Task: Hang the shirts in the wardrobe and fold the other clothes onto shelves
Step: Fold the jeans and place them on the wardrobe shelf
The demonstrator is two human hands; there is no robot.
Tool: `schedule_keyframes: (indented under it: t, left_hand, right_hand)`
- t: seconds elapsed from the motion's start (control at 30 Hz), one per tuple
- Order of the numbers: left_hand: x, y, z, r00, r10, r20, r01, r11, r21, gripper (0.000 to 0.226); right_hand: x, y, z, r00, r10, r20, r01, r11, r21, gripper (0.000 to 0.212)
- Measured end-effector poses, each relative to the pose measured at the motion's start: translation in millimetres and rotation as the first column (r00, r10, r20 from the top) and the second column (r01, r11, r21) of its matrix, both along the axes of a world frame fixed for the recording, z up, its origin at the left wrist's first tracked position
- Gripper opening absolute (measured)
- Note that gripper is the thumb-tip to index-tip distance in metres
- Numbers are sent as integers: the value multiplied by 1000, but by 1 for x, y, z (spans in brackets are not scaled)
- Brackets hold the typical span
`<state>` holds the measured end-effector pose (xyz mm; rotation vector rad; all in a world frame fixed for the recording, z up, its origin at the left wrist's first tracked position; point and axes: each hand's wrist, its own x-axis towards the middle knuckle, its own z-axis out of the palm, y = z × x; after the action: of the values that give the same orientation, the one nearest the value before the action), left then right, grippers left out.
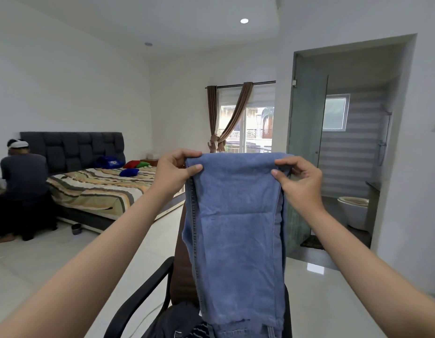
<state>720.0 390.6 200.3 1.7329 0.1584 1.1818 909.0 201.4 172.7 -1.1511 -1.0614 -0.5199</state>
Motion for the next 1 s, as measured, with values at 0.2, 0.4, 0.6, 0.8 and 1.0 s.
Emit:
schedule_keyframes:
  t: [0.2,0.4,0.6,0.8,1.0]
  left_hand:
    - [-9,13,-13,992,110,65,-116,987,109,29]
    - [-24,12,-15,998,-41,36,38,997,68,37]
    - [-41,5,-3,1000,19,-2,-18,986,168,37]
    - [-42,6,-4,993,-34,117,25,997,79,34]
    - [-36,3,-6,953,-235,191,234,972,27,27]
  right_hand:
    - [-11,6,15,996,49,69,-53,997,53,34]
    - [-11,9,30,995,64,72,-68,996,51,33]
    - [-6,6,38,996,76,52,-77,997,29,36]
    - [-7,3,46,995,92,41,-93,996,14,35]
    - [-14,5,52,994,107,23,-108,994,15,35]
